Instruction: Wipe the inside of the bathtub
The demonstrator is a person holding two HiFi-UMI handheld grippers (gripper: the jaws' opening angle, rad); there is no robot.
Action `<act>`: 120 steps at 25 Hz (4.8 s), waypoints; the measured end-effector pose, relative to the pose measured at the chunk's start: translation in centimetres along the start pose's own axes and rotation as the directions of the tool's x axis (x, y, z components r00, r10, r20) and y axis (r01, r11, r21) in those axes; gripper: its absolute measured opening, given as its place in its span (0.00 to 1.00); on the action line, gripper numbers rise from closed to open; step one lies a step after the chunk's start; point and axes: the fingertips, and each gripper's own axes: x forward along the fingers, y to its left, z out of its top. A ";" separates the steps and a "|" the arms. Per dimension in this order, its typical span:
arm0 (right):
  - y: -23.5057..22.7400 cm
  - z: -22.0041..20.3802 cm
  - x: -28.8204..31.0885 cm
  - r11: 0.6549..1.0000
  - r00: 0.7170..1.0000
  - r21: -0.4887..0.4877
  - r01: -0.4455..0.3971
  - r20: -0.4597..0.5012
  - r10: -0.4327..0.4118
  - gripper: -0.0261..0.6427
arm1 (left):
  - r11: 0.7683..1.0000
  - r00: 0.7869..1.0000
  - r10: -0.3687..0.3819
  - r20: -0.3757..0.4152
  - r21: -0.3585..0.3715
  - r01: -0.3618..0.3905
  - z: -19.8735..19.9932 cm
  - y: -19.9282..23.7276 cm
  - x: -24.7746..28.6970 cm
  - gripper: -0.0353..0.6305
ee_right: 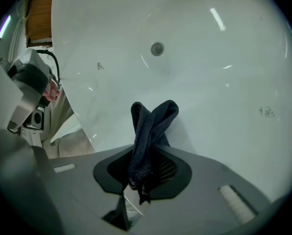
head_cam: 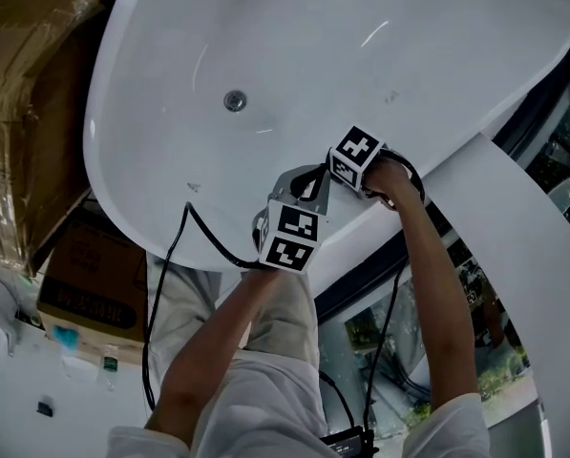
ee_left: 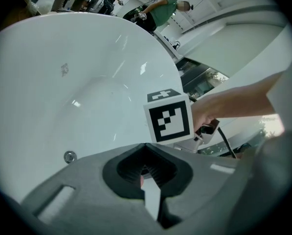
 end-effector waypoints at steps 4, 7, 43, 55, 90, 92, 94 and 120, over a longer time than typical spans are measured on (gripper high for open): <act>2.2 0.9 2.0 0.998 0.998 0.022 -0.067 0.014 0.067 0.14 | 1.000 1.000 0.024 -0.016 0.002 -0.024 -0.9 1.1 -0.8 0.05; 2.8 1.3 2.9 0.996 0.996 0.035 -0.087 0.005 0.087 0.14 | 1.000 0.999 0.030 -0.032 0.012 -0.029 -1.5 1.4 -1.2 0.05; -5.6 4.8 -6.9 0.993 0.971 0.118 -0.008 0.239 -0.021 0.14 | 0.999 0.999 0.029 -0.042 -0.038 -0.031 -0.8 2.1 0.2 0.05; -14.3 4.0 -12.6 0.966 0.950 0.193 0.171 0.230 -0.213 0.14 | 0.999 0.999 0.016 -0.050 -0.046 -0.018 0.9 2.2 1.9 0.05; -20.1 1.8 -9.3 0.915 0.958 0.319 0.247 0.063 -0.280 0.14 | 0.999 0.996 0.005 -0.093 -0.044 -0.009 0.1 2.5 3.9 0.05; -19.6 2.0 -8.8 0.917 0.960 0.322 0.237 0.067 -0.272 0.14 | 0.999 0.995 0.006 -0.096 -0.044 -0.010 -0.1 2.5 3.9 0.05; -19.0 2.2 -8.3 0.919 0.963 0.327 0.220 0.078 -0.258 0.14 | 0.999 0.995 0.009 -0.100 -0.039 -0.013 -0.4 2.7 3.9 0.05; -11.5 4.4 -0.9 0.945 0.975 0.250 0.211 0.013 -0.221 0.14 | 1.000 0.987 0.024 -0.157 -0.013 -0.026 -5.6 5.1 2.8 0.05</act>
